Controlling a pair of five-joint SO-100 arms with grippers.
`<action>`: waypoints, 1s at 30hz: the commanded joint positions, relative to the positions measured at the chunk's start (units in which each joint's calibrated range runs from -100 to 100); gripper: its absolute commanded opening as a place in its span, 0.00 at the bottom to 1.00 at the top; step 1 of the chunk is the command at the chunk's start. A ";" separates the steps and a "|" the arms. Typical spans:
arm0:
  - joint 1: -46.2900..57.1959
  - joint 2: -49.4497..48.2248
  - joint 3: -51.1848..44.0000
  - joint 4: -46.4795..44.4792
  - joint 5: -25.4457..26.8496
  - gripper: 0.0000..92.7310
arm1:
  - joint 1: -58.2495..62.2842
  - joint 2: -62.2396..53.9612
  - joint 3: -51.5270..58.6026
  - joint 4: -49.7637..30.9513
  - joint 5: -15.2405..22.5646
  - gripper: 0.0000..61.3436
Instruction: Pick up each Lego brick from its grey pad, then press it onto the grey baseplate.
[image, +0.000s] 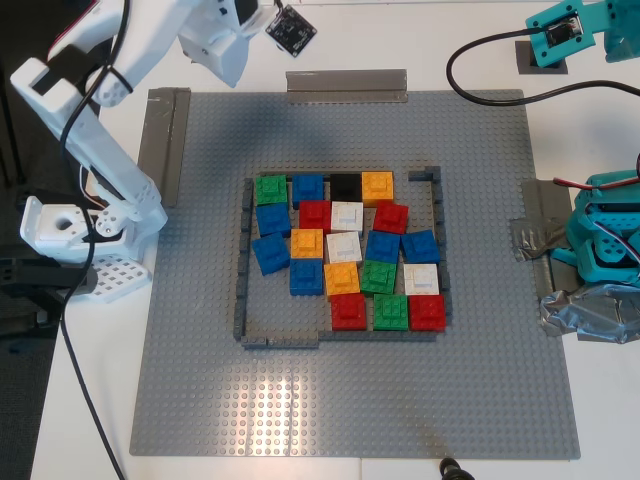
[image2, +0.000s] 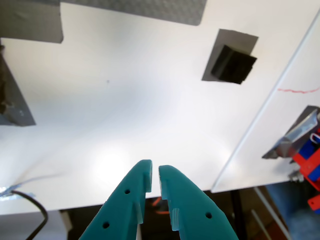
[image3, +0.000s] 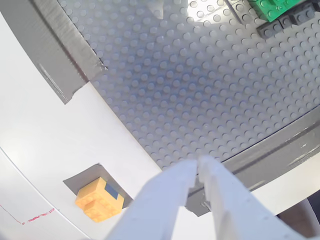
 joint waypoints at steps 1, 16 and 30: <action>-0.26 -0.58 -1.31 0.52 0.35 0.02 | 0.12 -5.28 -0.60 0.13 0.15 0.00; 0.18 -0.15 -1.22 0.52 0.30 0.02 | -0.53 4.59 -15.95 8.92 0.98 0.00; 0.18 -0.06 -1.22 0.52 0.45 0.03 | -6.41 0.38 -13.24 8.10 1.47 0.00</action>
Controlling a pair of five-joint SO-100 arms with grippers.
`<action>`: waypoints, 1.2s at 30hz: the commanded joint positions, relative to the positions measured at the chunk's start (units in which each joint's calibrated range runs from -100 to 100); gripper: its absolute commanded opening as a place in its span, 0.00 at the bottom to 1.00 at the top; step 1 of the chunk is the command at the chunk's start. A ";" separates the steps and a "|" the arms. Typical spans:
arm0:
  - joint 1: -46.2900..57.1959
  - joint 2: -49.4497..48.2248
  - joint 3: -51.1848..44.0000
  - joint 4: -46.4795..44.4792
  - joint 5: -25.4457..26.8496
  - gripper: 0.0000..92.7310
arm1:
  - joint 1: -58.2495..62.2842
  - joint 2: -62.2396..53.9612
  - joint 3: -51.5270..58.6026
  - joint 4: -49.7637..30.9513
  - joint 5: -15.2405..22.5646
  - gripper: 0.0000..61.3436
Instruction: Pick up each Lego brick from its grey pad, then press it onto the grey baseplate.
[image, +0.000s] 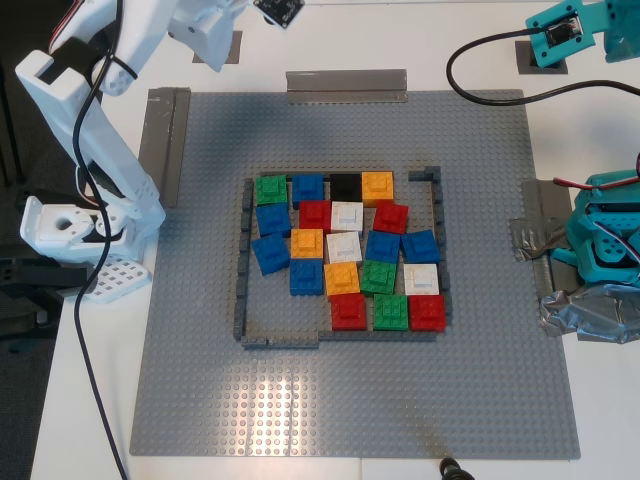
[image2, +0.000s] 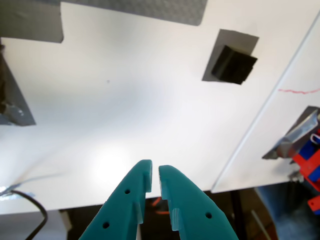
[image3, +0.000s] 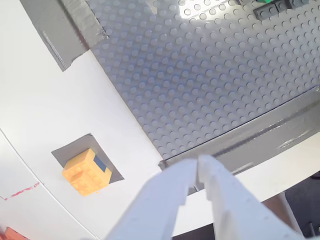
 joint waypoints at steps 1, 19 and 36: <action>0.18 -0.23 -1.22 0.52 0.40 0.03 | -1.86 -4.02 -1.06 -0.92 1.47 0.00; 0.32 26.72 -22.62 -7.53 -1.17 0.22 | -11.87 0.79 -0.88 -20.69 5.13 0.09; -0.69 49.73 -42.21 -7.61 -9.57 0.22 | -18.11 17.35 -10.09 -26.30 6.35 0.36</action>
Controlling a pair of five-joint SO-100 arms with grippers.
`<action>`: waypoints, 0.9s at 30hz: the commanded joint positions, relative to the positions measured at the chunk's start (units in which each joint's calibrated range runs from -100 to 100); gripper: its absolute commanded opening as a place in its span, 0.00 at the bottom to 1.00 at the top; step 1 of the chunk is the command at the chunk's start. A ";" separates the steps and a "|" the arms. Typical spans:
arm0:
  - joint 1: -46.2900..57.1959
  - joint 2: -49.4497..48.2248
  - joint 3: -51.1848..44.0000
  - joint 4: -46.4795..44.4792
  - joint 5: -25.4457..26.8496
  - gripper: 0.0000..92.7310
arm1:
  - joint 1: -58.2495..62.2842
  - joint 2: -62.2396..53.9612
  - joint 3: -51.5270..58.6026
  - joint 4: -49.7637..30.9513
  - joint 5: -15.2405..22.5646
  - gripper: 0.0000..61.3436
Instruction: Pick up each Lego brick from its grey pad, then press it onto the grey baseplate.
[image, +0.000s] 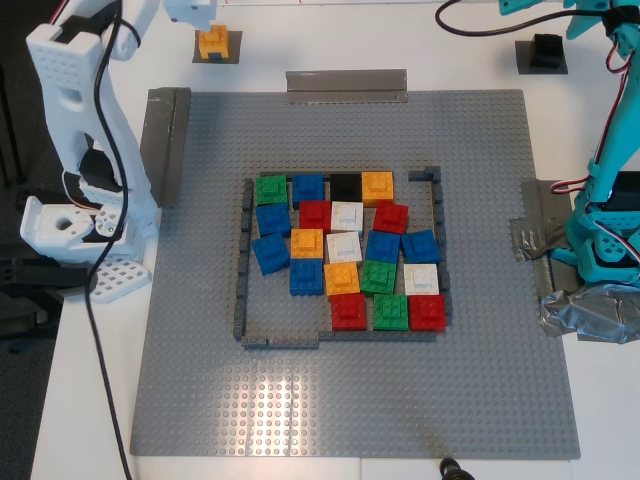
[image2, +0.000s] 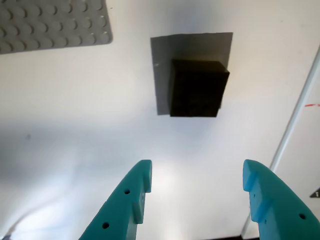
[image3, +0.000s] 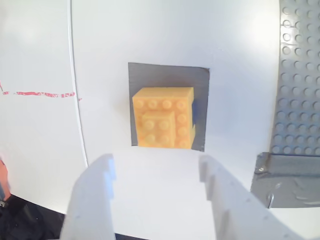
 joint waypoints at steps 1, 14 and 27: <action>-0.32 2.15 -4.70 -0.31 -0.48 0.22 | -0.96 2.32 -7.73 -1.13 0.34 0.36; 0.33 9.53 -8.13 -3.48 0.06 0.22 | -1.91 8.41 -9.72 -2.51 0.05 0.35; 0.19 13.13 -7.95 -5.11 0.06 0.22 | -1.76 11.85 -11.53 -3.49 0.29 0.34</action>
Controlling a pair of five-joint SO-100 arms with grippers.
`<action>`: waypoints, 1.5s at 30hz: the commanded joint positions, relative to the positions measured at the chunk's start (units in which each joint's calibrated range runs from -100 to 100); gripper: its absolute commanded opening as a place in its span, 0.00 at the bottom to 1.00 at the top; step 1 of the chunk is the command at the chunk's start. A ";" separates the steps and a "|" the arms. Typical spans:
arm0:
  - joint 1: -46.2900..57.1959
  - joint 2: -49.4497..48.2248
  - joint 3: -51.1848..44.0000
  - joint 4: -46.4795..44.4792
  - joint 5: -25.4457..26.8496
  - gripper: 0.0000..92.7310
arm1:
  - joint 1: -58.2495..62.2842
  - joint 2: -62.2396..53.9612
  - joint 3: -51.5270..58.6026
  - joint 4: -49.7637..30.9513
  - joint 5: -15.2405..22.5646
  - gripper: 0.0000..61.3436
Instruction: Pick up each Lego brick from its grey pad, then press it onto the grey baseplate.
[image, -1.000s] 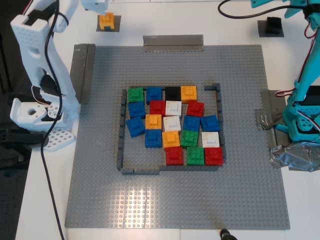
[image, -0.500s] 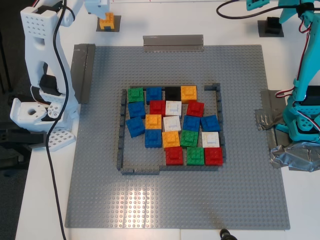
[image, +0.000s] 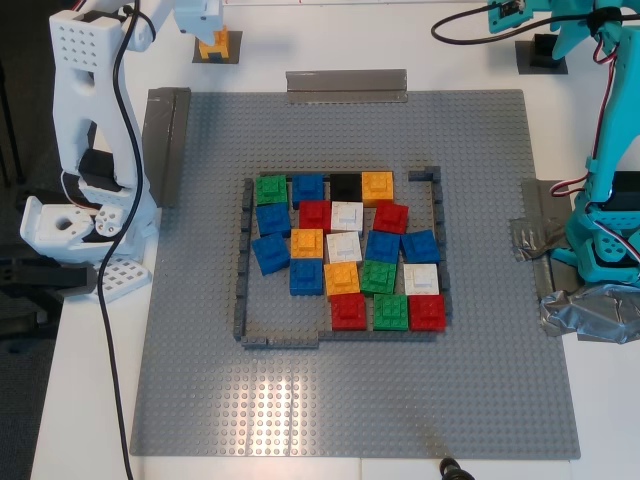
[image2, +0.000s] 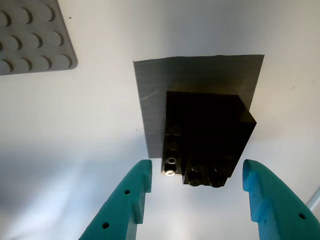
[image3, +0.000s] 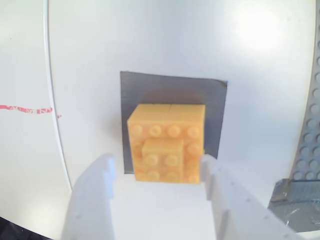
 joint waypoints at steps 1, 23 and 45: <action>0.33 0.20 -2.29 -1.68 0.22 0.22 | -0.49 -1.02 -4.47 -1.00 0.14 0.34; -0.25 -0.57 -2.38 -1.44 0.12 0.17 | -0.34 -1.02 -4.01 -1.32 2.15 0.11; -2.86 -4.69 -3.65 5.64 4.12 0.00 | 1.54 -15.96 -6.72 6.57 0.78 0.00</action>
